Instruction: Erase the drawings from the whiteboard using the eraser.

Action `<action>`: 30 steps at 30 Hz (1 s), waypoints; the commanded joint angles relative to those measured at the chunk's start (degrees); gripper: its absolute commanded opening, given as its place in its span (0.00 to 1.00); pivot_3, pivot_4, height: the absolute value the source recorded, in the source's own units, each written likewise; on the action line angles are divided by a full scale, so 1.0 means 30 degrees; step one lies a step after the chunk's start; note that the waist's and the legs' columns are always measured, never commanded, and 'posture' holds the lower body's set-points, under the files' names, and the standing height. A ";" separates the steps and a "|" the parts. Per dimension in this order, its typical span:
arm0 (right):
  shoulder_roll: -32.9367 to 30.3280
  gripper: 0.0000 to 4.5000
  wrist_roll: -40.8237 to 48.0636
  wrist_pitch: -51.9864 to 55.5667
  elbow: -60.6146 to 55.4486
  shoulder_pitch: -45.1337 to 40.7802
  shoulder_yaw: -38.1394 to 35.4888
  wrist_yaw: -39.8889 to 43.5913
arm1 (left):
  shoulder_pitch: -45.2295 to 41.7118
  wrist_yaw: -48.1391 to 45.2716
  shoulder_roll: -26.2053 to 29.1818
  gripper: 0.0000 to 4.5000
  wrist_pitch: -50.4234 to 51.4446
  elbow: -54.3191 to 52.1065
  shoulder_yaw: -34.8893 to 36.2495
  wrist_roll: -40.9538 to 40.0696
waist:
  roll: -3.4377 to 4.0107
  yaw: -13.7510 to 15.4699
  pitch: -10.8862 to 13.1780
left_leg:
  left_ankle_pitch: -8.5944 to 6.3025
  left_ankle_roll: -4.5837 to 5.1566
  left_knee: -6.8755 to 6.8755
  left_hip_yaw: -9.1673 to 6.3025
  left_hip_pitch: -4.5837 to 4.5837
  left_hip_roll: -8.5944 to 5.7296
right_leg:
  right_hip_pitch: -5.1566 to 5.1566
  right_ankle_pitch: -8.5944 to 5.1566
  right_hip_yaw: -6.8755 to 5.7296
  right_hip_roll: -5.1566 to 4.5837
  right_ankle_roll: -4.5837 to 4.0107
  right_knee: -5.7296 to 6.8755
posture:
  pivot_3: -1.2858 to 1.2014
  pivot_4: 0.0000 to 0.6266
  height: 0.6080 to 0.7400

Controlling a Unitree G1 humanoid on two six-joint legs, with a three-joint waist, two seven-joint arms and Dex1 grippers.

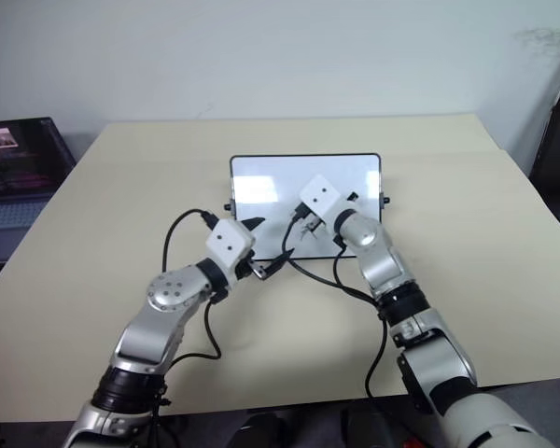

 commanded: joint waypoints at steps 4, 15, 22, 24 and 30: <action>-0.0254 0.24 0.1001 0.1567 -0.1543 0.1193 -0.1163 0.0170 | -0.0317 -0.0229 0.0094 1.00 -0.0491 -0.0295 0.0000 0.0000 | -0.0001 0.0028 -0.0001 | 0.0001 -0.0001 0.0000 -0.0007 0.0010 -0.0001 | 0.0017 0.0000 -0.0002 0.0001 0.0001 -0.0003 | 0.52 0.24 1.00; -0.0418 0.24 0.5258 0.5112 -1.0279 0.4416 -0.3062 0.2174 | 0.0886 -0.0538 0.0441 1.00 -0.0112 -0.1601 0.0209 -0.0185 | 0.0004 0.0013 0.0004 | -0.0001 -0.0004 -0.0023 -0.0051 -0.0068 0.0010 | -0.0054 -0.0002 -0.0005 0.0000 0.0002 -0.0043 | 0.52 0.24 1.00; -0.1771 0.24 0.5393 0.7163 -1.3303 0.7893 -0.2495 0.2251 | 0.3026 -0.0158 0.0463 1.00 0.0706 -0.3185 0.0296 -0.0343 | 0.0004 0.0079 0.0004 | -0.0005 -0.0002 -0.0030 -0.0078 -0.0065 0.0016 | -0.0047 -0.0006 -0.0005 -0.0004 0.0006 -0.0056 | 0.52 0.24 1.00; -0.1884 0.24 0.5149 0.7399 -1.3816 0.8522 -0.2289 0.2036 | 0.3316 0.0096 0.0349 1.00 0.1008 -0.3480 0.0407 -0.0366 | 0.0004 0.0109 0.0005 | -0.0004 -0.0002 -0.0028 -0.0070 -0.0064 0.0013 | -0.0040 -0.0007 -0.0009 -0.0003 0.0006 -0.0056 | 0.52 0.24 1.00; -0.1818 0.24 0.5259 0.8151 -1.4318 0.8786 -0.2367 0.1328 | 0.3983 0.0670 0.0154 1.00 0.1885 -0.4457 0.0596 -0.0427 | 0.0003 0.0147 0.0007 | -0.0002 -0.0004 -0.0016 -0.0044 -0.0050 0.0010 | -0.0025 -0.0007 -0.0013 0.0001 0.0008 -0.0045 | 0.52 0.24 1.00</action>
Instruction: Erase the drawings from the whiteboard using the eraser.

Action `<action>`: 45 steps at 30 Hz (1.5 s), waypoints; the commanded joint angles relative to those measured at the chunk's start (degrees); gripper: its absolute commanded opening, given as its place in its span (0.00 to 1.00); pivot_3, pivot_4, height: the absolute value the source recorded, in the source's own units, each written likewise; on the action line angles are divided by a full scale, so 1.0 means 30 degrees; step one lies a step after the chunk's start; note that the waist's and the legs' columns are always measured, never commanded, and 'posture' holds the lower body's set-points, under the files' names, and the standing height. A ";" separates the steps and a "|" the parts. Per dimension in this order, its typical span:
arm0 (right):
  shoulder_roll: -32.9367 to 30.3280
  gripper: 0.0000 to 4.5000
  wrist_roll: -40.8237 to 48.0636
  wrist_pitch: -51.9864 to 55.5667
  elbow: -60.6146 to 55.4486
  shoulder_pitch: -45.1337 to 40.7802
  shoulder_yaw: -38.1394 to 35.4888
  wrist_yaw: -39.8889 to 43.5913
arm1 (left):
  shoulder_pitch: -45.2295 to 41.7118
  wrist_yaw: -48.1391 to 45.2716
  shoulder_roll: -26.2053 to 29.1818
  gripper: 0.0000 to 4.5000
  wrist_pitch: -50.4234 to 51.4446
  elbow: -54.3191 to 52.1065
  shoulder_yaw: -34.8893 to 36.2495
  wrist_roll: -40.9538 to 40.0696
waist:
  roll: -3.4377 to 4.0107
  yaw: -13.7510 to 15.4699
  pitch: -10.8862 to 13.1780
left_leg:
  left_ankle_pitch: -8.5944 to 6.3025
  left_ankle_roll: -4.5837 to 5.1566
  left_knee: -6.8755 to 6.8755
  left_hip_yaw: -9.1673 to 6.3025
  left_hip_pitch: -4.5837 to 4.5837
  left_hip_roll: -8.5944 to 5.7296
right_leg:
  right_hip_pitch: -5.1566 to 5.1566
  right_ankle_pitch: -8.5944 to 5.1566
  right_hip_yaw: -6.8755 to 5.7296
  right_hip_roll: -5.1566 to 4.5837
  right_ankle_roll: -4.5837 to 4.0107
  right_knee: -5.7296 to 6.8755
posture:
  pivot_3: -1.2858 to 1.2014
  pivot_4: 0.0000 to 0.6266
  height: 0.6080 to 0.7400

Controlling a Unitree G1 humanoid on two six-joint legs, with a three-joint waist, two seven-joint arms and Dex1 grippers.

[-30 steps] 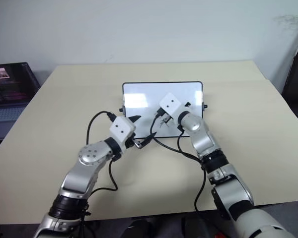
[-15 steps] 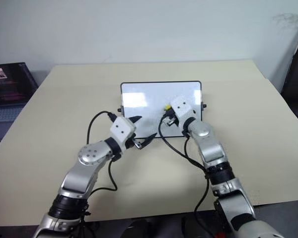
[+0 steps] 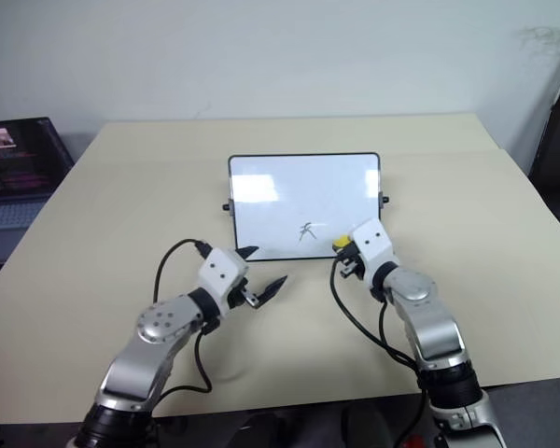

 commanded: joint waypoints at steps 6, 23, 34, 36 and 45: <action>-0.0066 0.24 0.0092 0.0074 -0.0480 -0.0804 -0.0097 -0.0395 | -0.0271 0.0381 0.0042 1.00 0.1021 -0.1832 0.0408 -0.0322 | -0.0002 0.0046 0.0001 | 0.0000 -0.0001 -0.0001 0.0011 0.0002 -0.0003 | 0.0010 0.0000 -0.0002 0.0001 0.0001 -0.0009 | 0.52 0.24 1.00; 0.2738 0.24 -0.0942 -0.3175 0.4018 -0.5584 0.1134 -0.2235 | -0.0887 0.0737 0.0068 1.00 0.2103 -0.2292 0.0381 -0.0350 | -0.0001 0.0010 0.0001 | 0.0022 -0.0040 -0.0006 0.0015 0.0007 0.0000 | 0.0007 0.0001 -0.0004 0.0007 -0.0002 -0.0008 | 0.52 0.24 1.00; 0.5053 0.24 -0.2306 -0.7001 1.1406 -0.8993 0.2319 -0.3007 | -0.0989 0.0740 0.0294 1.00 0.1572 -0.1701 0.0667 -0.0299 | 0.0000 0.0002 0.0001 | 0.0021 -0.0040 -0.0013 0.0020 -0.0006 -0.0004 | -0.0013 0.0003 0.0002 0.0007 -0.0006 -0.0014 | 0.52 0.24 1.00; 0.4924 0.24 -0.2625 -0.7281 1.2034 -0.9004 0.2357 -0.3058 | -0.0872 0.0777 0.0331 1.00 0.1417 -0.1621 0.0709 -0.0271 | 0.0000 0.0036 0.0001 | 0.0021 -0.0039 -0.0012 0.0014 -0.0007 -0.0006 | -0.0013 0.0004 -0.0005 0.0006 -0.0006 -0.0013 | 0.52 0.24 1.00; 0.3020 0.24 -0.5094 -0.7340 1.2697 -0.7852 0.3807 -0.2700 | -0.0419 0.0856 0.0314 1.00 0.0523 -0.1106 0.0521 -0.0047 | 0.0000 0.0032 -0.0001 | 0.0017 -0.0031 -0.0012 0.0024 0.0002 0.0000 | -0.0017 0.0004 0.0006 0.0007 -0.0007 0.0006 | 0.52 0.24 1.00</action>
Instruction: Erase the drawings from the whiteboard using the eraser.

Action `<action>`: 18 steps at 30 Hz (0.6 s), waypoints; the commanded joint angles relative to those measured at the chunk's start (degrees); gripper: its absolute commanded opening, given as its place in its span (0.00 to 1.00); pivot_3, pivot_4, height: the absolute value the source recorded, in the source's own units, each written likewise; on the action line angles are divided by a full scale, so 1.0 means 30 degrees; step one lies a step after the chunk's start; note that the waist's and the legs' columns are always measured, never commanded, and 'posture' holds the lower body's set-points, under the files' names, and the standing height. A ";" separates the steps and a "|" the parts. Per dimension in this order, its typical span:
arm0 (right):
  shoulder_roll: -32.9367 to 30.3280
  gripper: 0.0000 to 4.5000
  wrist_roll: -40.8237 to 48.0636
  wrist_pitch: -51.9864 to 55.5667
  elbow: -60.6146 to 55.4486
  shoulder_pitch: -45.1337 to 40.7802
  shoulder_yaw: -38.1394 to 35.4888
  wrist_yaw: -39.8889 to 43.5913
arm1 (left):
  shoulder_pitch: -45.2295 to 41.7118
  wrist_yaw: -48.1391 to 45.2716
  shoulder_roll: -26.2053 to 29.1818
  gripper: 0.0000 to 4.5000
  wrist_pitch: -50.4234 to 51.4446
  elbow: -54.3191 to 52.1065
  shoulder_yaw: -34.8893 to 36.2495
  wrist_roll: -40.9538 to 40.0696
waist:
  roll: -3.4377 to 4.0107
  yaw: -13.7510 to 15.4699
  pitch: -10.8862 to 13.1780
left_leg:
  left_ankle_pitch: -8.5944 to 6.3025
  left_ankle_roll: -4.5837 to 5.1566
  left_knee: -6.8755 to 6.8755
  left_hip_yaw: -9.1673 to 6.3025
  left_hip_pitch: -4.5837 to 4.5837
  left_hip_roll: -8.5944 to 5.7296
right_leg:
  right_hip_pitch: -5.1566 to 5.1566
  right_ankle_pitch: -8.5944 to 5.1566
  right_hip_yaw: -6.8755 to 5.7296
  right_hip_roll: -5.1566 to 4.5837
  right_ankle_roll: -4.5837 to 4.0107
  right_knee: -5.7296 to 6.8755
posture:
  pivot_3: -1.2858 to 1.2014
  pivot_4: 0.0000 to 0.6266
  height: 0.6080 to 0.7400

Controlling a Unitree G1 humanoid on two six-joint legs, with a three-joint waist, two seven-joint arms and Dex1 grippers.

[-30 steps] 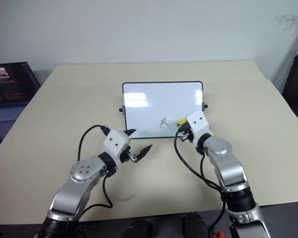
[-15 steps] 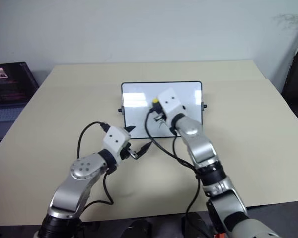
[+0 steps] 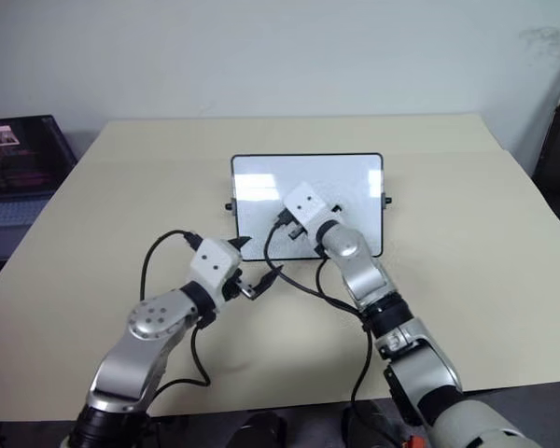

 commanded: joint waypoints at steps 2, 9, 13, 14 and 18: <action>-0.0549 0.24 -0.0871 0.0125 -0.0385 0.1050 0.0607 0.0304 | -0.0065 0.0127 0.0061 1.00 -0.0855 0.0193 0.0142 0.0158 | -0.0003 0.0008 -0.0004 | -0.0015 0.0027 0.0006 -0.0003 0.0014 -0.0001 | 0.0017 0.0000 -0.0002 0.0000 0.0000 0.0004 | 0.52 0.24 1.00; -0.1381 0.24 -0.1206 0.1254 -0.2239 0.3215 0.0466 0.0926 | -0.0320 -0.0037 0.0148 1.00 -0.1534 0.0933 0.0170 0.0134 | -0.0005 0.0059 -0.0007 | -0.0016 0.0030 0.0009 -0.0006 0.0131 -0.0004 | 0.0136 -0.0001 -0.0004 0.0002 0.0002 0.0003 | 0.52 0.24 1.00; -0.2101 0.24 -0.1301 0.2201 -0.3830 0.4571 0.0392 0.1432 | -0.0318 -0.0068 0.0076 1.00 -0.1687 0.0979 0.0047 0.0153 | -0.0012 0.0153 -0.0011 | -0.0015 0.0029 0.0012 -0.0009 0.0144 -0.0006 | 0.0151 -0.0003 -0.0005 0.0003 0.0004 0.0004 | 0.52 0.24 1.00; -0.2202 0.24 -0.1305 0.2375 -0.4075 0.4740 0.0392 0.1519 | -0.0316 -0.0064 0.0057 1.00 -0.1705 0.0977 0.0018 0.0164 | -0.0012 0.0154 -0.0011 | -0.0015 0.0028 0.0012 -0.0010 0.0145 -0.0006 | 0.0153 -0.0002 -0.0005 0.0003 0.0005 0.0004 | 0.52 0.24 1.00; -0.2729 0.24 -0.1346 0.3014 -0.5081 0.5534 0.0323 0.1772 | -0.0343 -0.0045 -0.0020 1.00 -0.1668 0.0908 -0.0062 0.0171 | -0.0014 0.0160 -0.0012 | -0.0011 0.0021 0.0010 -0.0006 0.0161 -0.0003 | 0.0160 -0.0003 -0.0001 0.0004 0.0005 0.0006 | 0.52 0.24 1.00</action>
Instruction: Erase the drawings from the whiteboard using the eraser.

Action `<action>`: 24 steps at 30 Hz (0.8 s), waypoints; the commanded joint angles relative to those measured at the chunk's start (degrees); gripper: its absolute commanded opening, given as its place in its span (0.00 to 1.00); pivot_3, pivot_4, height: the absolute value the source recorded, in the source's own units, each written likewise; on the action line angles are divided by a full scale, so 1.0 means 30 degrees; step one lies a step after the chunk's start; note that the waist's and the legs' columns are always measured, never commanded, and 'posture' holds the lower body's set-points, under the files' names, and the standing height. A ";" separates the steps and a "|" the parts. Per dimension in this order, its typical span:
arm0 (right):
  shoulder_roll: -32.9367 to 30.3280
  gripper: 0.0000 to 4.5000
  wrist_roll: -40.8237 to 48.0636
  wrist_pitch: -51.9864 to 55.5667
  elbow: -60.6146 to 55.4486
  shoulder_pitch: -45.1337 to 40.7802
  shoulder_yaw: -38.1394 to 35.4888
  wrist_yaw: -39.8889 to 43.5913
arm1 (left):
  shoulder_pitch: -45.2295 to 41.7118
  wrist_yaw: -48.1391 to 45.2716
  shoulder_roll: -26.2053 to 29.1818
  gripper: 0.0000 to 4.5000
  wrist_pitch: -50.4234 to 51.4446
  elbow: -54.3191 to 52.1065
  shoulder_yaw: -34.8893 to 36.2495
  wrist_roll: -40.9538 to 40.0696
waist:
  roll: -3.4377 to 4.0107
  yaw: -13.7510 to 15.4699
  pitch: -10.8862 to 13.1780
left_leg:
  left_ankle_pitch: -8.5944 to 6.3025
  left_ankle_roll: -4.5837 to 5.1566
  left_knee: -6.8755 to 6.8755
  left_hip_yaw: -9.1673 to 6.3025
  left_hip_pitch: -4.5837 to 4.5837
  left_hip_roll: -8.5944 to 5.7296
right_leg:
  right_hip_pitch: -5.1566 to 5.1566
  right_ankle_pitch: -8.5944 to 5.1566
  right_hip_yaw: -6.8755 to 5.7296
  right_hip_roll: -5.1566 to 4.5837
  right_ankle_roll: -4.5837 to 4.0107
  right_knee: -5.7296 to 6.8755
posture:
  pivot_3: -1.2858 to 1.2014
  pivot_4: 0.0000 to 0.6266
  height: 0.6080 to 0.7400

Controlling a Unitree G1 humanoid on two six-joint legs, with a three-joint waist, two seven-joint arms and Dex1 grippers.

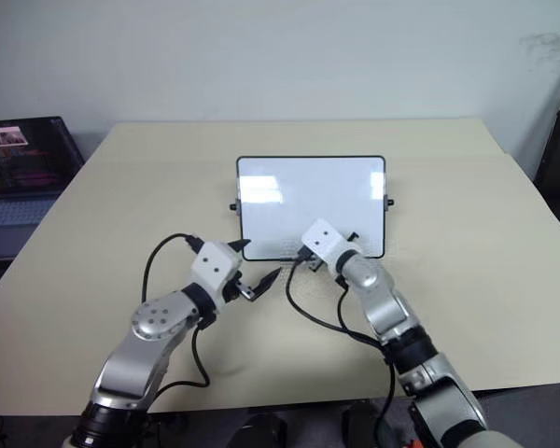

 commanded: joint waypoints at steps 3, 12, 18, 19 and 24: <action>-0.1169 0.24 -0.0384 0.1507 -0.0930 0.1439 -0.0336 0.0381 | -0.0237 0.0067 0.0005 1.00 -0.0402 -0.0485 0.0020 0.0071 | -0.0004 0.0028 -0.0002 | 0.0004 -0.0007 0.0002 -0.0004 -0.0002 -0.0004 | 0.0006 -0.0001 -0.0001 0.0000 0.0002 -0.0002 | 0.52 0.24 1.00; -0.1374 0.24 0.0590 0.2398 -0.2941 0.1165 -0.1599 0.0478 | -0.0646 -0.0012 -0.0056 1.00 -0.0472 -0.0198 -0.0109 0.0060 | -0.0008 0.0025 0.0001 | 0.0013 -0.0020 0.0001 -0.0001 -0.0001 -0.0002 | 0.0007 -0.0003 0.0000 0.0000 0.0007 -0.0006 | 0.52 0.24 1.00; 0.0344 0.24 0.1257 0.3309 -0.3934 -0.1063 -0.2051 0.0048 | -0.0929 -0.0101 -0.0111 1.00 -0.0452 -0.0124 -0.0328 0.0070 | -0.0002 -0.0086 0.0020 | 0.0016 -0.0026 -0.0011 0.0001 -0.0029 0.0005 | -0.0032 -0.0001 0.0002 0.0003 0.0002 -0.0005 | 0.52 0.24 1.00; 0.0656 0.24 0.1278 0.3252 -0.3687 -0.1547 -0.2009 -0.0030 | -0.0946 -0.0097 -0.0109 1.00 -0.0425 -0.0145 -0.0345 0.0081 | -0.0002 -0.0098 0.0020 | 0.0017 -0.0029 -0.0015 0.0001 -0.0028 0.0011 | -0.0038 0.0000 0.0002 0.0005 0.0000 -0.0005 | 0.52 0.24 1.00; 0.1563 0.24 0.1082 0.2317 -0.1179 -0.2964 -0.1779 -0.0614 | -0.0975 -0.0142 -0.0030 1.00 -0.0391 -0.0132 -0.0270 0.0057 | 0.0000 -0.0076 0.0020 | 0.0016 -0.0040 -0.0037 -0.0021 -0.0080 0.0015 | -0.0070 -0.0001 -0.0017 0.0005 -0.0006 -0.0050 | 0.52 0.24 1.00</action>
